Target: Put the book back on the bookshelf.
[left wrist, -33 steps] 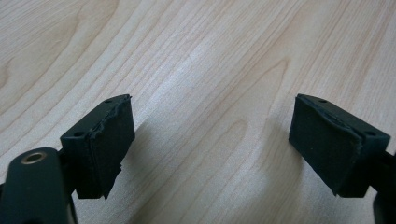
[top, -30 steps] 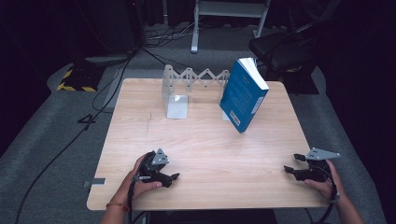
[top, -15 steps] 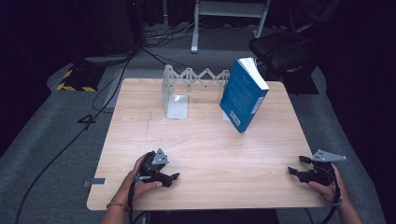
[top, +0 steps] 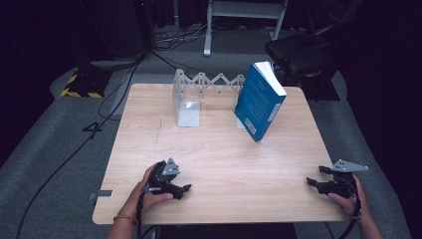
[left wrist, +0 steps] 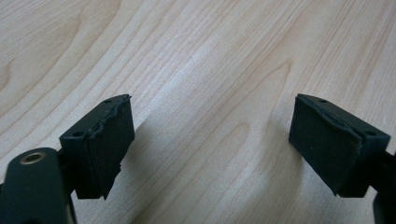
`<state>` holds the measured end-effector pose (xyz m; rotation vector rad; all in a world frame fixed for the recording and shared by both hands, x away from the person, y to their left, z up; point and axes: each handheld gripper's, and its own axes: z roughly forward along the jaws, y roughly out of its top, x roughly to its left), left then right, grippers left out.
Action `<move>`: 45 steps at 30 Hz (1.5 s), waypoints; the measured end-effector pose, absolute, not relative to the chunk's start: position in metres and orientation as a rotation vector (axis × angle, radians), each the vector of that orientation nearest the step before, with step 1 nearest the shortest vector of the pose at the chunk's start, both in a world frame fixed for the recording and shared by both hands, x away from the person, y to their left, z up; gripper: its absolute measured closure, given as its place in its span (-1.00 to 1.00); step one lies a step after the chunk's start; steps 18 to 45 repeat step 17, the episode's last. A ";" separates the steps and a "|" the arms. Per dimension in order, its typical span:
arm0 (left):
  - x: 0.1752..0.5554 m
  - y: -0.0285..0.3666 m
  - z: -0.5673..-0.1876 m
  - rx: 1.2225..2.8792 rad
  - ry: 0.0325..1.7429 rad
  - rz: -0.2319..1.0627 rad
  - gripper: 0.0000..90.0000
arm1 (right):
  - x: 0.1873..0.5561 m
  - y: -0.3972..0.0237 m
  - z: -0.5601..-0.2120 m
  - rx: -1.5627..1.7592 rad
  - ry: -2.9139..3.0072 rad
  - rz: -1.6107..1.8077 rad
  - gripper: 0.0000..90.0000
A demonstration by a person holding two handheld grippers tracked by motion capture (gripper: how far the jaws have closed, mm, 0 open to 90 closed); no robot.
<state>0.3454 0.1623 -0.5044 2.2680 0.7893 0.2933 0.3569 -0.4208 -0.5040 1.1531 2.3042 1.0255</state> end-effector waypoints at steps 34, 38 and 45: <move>0.347 0.162 -0.504 2.267 0.790 0.291 -0.68 | 0.357 -0.421 -0.504 1.152 2.303 1.024 -0.51; 0.347 0.162 -0.504 2.267 0.790 0.291 -0.68 | 0.357 -0.421 -0.504 1.152 2.303 1.024 -0.51; 0.347 0.162 -0.504 2.267 0.790 0.291 -0.68 | 0.357 -0.421 -0.504 1.152 2.303 1.024 -0.51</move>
